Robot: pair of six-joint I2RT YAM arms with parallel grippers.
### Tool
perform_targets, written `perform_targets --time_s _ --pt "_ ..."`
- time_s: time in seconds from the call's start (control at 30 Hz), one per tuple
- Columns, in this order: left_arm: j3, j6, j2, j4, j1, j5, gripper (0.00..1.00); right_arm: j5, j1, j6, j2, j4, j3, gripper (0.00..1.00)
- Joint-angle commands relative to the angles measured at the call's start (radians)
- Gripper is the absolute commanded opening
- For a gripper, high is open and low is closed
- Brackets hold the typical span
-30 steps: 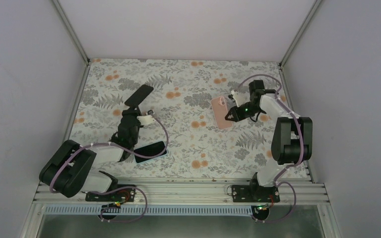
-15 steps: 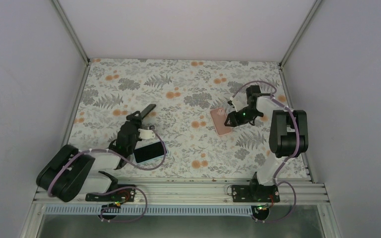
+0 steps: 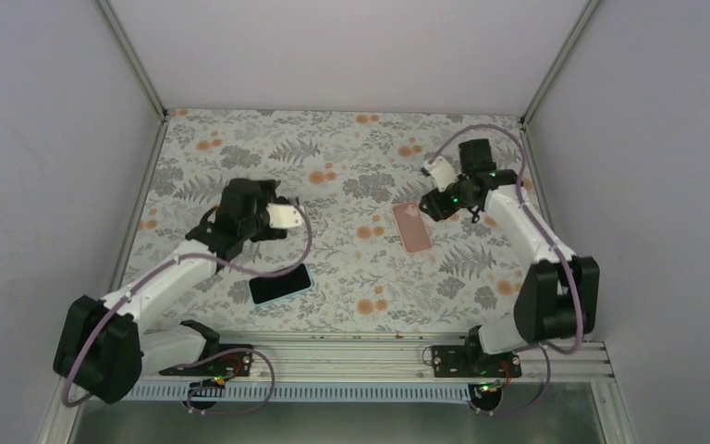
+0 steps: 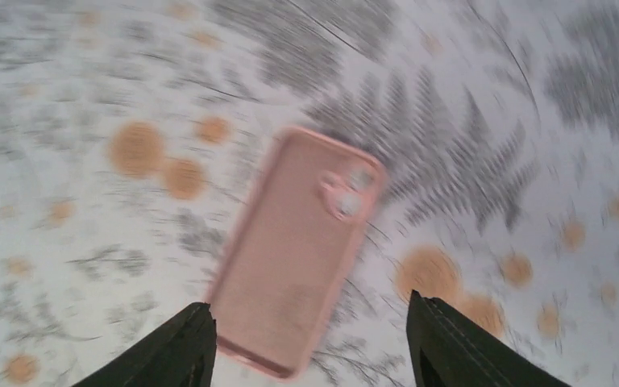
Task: Take the phone out of the phone case
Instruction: Place the phone at the center of the board, then pick up the phone at the center of the board.
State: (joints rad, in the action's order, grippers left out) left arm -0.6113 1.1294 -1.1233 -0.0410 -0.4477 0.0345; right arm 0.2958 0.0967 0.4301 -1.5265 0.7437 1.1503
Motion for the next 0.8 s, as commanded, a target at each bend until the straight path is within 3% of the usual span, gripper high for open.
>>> perform_targets --time_s 0.0,0.07,0.17,0.23,0.43,0.77 --pt "-0.217 -0.149 -0.13 -0.318 0.041 -0.208 0.88 0.011 0.21 0.152 0.139 0.065 -0.019 0.56" --pt "-0.297 -0.173 -0.211 -0.387 0.055 -0.27 0.67 0.03 0.323 0.184 0.186 0.079 -0.057 0.4" --pt "-0.365 -0.183 -0.322 -0.443 0.064 -0.32 0.18 0.075 0.492 0.205 0.214 0.088 -0.1 0.17" --pt "-0.409 -0.181 -0.393 -0.493 0.066 -0.344 0.03 0.087 0.622 0.202 0.199 0.102 -0.111 0.06" --pt "-0.5 -0.179 -0.57 -0.628 0.07 -0.402 0.02 0.113 0.808 0.23 0.061 0.108 -0.077 0.03" --pt "-0.476 -0.163 -0.665 -0.691 0.075 -0.388 0.02 0.109 1.005 0.269 -0.226 0.041 0.076 0.04"
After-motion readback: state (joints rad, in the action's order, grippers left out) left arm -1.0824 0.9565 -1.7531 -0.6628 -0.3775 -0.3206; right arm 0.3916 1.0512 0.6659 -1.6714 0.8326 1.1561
